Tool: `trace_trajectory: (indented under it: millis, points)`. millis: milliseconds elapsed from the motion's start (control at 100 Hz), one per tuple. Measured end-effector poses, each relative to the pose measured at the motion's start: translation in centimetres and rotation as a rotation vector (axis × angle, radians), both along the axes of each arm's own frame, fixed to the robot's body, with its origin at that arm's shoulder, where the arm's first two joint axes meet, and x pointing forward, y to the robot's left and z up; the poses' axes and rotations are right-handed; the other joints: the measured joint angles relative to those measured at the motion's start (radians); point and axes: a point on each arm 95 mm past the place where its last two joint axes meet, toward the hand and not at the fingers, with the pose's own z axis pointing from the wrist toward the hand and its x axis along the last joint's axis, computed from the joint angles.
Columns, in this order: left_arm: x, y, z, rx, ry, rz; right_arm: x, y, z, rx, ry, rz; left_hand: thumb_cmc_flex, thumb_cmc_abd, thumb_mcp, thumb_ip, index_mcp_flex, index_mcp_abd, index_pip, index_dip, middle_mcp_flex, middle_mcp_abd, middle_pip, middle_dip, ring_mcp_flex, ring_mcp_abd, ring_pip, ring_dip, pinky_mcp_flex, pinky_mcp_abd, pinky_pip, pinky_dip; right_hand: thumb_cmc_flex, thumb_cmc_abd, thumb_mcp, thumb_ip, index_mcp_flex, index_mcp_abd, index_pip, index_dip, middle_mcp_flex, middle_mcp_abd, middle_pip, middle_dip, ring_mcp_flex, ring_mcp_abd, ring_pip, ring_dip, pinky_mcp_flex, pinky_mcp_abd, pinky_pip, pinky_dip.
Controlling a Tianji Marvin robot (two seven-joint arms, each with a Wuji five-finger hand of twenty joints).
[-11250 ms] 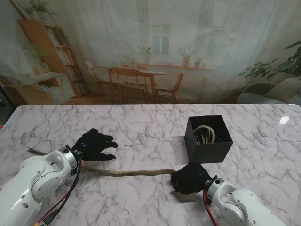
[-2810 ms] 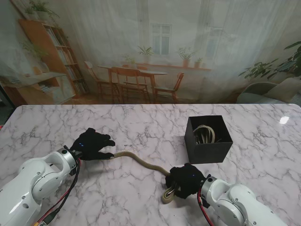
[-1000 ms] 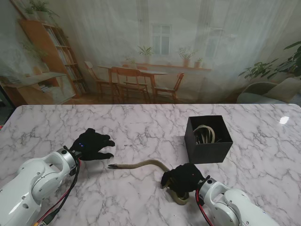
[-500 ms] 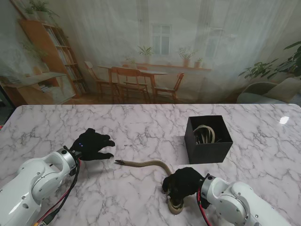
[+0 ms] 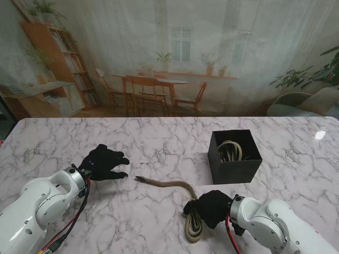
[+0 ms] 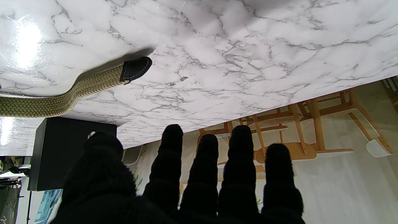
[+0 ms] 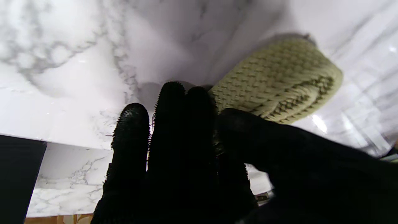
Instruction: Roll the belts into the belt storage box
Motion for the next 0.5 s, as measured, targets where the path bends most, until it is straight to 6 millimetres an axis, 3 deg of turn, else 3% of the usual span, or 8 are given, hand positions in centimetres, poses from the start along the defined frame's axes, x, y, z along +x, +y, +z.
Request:
trace_trajectory:
  millis: [40, 120, 170, 240, 330, 400, 500]
  points:
    - [-0.01, 0.00, -0.01, 0.000, 0.000, 0.000, 0.04, 0.04, 0.04, -0.025, -0.027, 0.014, 0.000, 0.000, 0.000, 0.000, 0.000, 0.000, 0.000, 0.000, 0.000, 0.000, 0.000, 0.000, 0.000, 0.000, 0.000, 0.000, 0.000, 0.000, 0.000, 0.000, 0.039, 0.000, -0.001, -0.020, -0.010, -0.001, 0.020, 0.009, 0.009, -0.012, -0.002, -0.004, 0.002, -0.007, -0.013, -0.009, 0.010, -0.012, 0.000, -0.011]
    - [-0.02, 0.00, -0.03, 0.000, 0.001, 0.000, 0.10, 0.18, 0.05, -0.034, -0.049, 0.024, 0.000, 0.000, 0.000, 0.000, 0.000, 0.000, 0.000, 0.000, 0.000, 0.000, 0.000, 0.000, 0.000, 0.000, 0.000, 0.000, 0.000, 0.000, 0.000, 0.000, 0.113, -0.022, -0.009, -0.084, -0.011, -0.001, 0.052, 0.009, 0.027, -0.018, -0.005, -0.005, 0.013, -0.012, -0.016, -0.030, 0.021, -0.021, 0.036, -0.173]
    - [-0.02, 0.00, -0.03, 0.000, 0.001, 0.000, 0.14, 0.21, -0.03, -0.028, -0.053, 0.022, 0.000, 0.000, 0.000, 0.000, 0.000, 0.000, 0.000, 0.000, 0.000, 0.000, 0.000, 0.000, 0.000, 0.000, 0.000, 0.000, 0.000, 0.000, 0.000, 0.000, 0.124, -0.022, -0.028, -0.102, -0.009, -0.001, 0.071, 0.009, 0.051, -0.030, -0.012, -0.005, 0.030, -0.018, -0.016, -0.031, 0.038, -0.031, 0.049, -0.202]
    - [-0.03, 0.00, -0.04, 0.001, 0.002, 0.000, 0.24, 0.17, -0.17, -0.020, -0.082, 0.020, 0.000, 0.000, 0.000, 0.000, 0.000, 0.000, 0.000, 0.000, 0.000, 0.000, 0.000, 0.000, 0.000, 0.000, 0.000, 0.000, 0.000, 0.000, 0.000, 0.000, 0.124, -0.043, -0.070, -0.145, 0.009, -0.002, 0.101, 0.007, 0.098, -0.058, -0.025, -0.005, 0.061, -0.033, -0.016, -0.030, 0.067, -0.049, 0.047, -0.113]
    - [-0.03, 0.00, -0.04, 0.001, 0.002, 0.000, 0.40, 0.00, -0.46, -0.013, -0.130, 0.022, 0.000, 0.000, 0.000, 0.000, 0.000, 0.000, 0.000, 0.000, 0.000, 0.000, 0.000, 0.000, 0.000, 0.000, 0.000, 0.000, 0.000, 0.000, 0.000, 0.000, 0.102, -0.063, -0.176, -0.213, 0.043, -0.025, 0.124, 0.003, 0.153, -0.072, -0.034, -0.003, 0.090, -0.039, -0.016, -0.027, 0.081, -0.057, 0.040, -0.059]
    - [-0.03, 0.00, -0.04, 0.001, 0.002, 0.000, 0.45, -0.05, -0.63, -0.004, -0.121, 0.020, 0.000, 0.000, 0.000, 0.000, 0.000, 0.000, 0.000, 0.000, 0.000, 0.000, 0.000, 0.000, 0.000, 0.000, 0.000, 0.000, 0.000, 0.000, 0.000, 0.000, 0.084, -0.063, -0.254, -0.249, 0.054, -0.034, 0.196, -0.091, 0.203, -0.078, -0.070, 0.034, 0.104, -0.039, -0.014, -0.026, 0.093, -0.057, 0.037, -0.023]
    - [-0.03, 0.00, -0.04, 0.000, 0.002, 0.000, 0.67, 0.07, -0.80, 0.018, -0.122, 0.017, 0.000, 0.000, 0.000, 0.000, 0.000, 0.000, 0.000, 0.000, 0.000, 0.000, 0.000, 0.000, 0.000, 0.000, 0.000, 0.000, 0.000, 0.000, 0.000, 0.000, 0.087, -0.091, -0.290, -0.276, 0.094, -0.081, 0.286, -0.232, 0.253, -0.088, -0.043, 0.068, 0.116, -0.040, 0.006, -0.004, 0.094, -0.045, 0.037, 0.015]
